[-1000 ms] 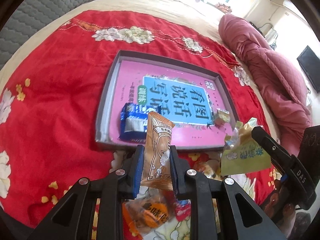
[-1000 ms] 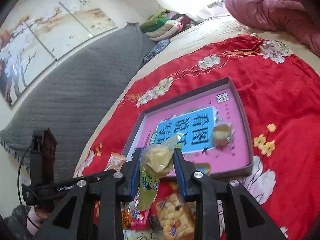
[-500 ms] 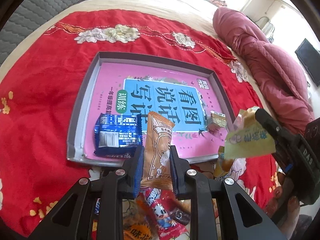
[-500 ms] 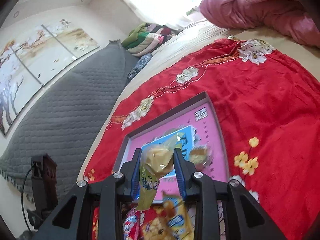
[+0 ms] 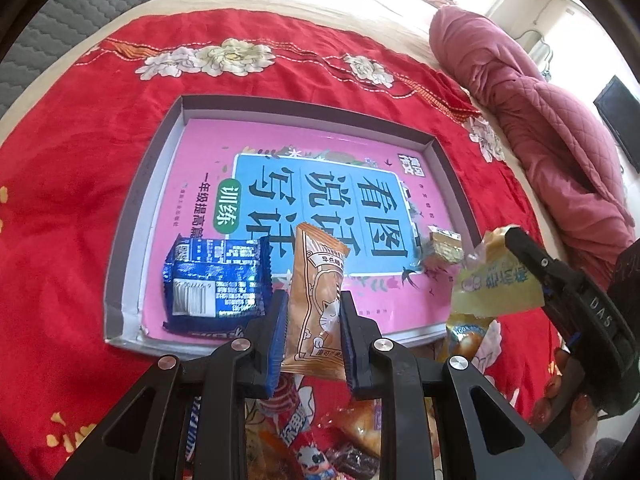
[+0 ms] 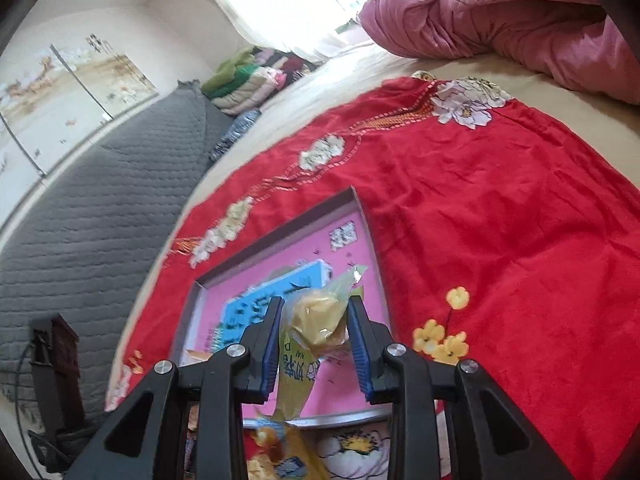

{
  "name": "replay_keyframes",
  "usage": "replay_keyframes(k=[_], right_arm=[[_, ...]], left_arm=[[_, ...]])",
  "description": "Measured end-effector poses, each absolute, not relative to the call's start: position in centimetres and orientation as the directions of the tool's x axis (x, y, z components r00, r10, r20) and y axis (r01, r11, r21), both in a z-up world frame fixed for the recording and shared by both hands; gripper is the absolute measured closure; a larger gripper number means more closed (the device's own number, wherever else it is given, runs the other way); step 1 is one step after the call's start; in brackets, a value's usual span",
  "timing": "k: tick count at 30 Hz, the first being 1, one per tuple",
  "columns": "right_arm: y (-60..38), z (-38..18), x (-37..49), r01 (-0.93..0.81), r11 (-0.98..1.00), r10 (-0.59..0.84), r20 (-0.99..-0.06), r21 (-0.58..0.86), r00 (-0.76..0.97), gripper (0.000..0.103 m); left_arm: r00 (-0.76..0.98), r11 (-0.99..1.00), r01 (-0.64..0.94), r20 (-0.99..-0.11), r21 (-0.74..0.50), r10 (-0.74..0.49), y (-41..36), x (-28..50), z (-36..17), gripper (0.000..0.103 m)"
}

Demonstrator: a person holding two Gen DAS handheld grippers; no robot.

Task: Organize snacks
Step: 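Place the tan bread in the tray with the left gripper while the right places the green bag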

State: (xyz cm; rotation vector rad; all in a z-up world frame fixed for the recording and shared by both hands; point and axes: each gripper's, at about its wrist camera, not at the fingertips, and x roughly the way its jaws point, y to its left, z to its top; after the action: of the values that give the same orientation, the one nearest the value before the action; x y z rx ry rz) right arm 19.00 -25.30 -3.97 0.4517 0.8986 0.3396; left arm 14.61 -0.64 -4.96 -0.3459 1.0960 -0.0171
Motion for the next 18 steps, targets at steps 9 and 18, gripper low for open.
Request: replay_keyframes(k=[9,18], right_arm=[[-24.9,-5.2,19.1,-0.082,0.875,0.441,-0.717,0.477,0.54,0.071],[-24.7,-5.3,19.0,-0.085,0.882,0.436,-0.731,0.464,0.525,0.07]], left_arm=[[0.456,0.945,-0.151,-0.868,-0.291,-0.195,-0.8,15.4,-5.6,0.078],[0.448,0.941,-0.166,-0.873,-0.294,-0.193,-0.6,15.9,-6.3,0.077]])
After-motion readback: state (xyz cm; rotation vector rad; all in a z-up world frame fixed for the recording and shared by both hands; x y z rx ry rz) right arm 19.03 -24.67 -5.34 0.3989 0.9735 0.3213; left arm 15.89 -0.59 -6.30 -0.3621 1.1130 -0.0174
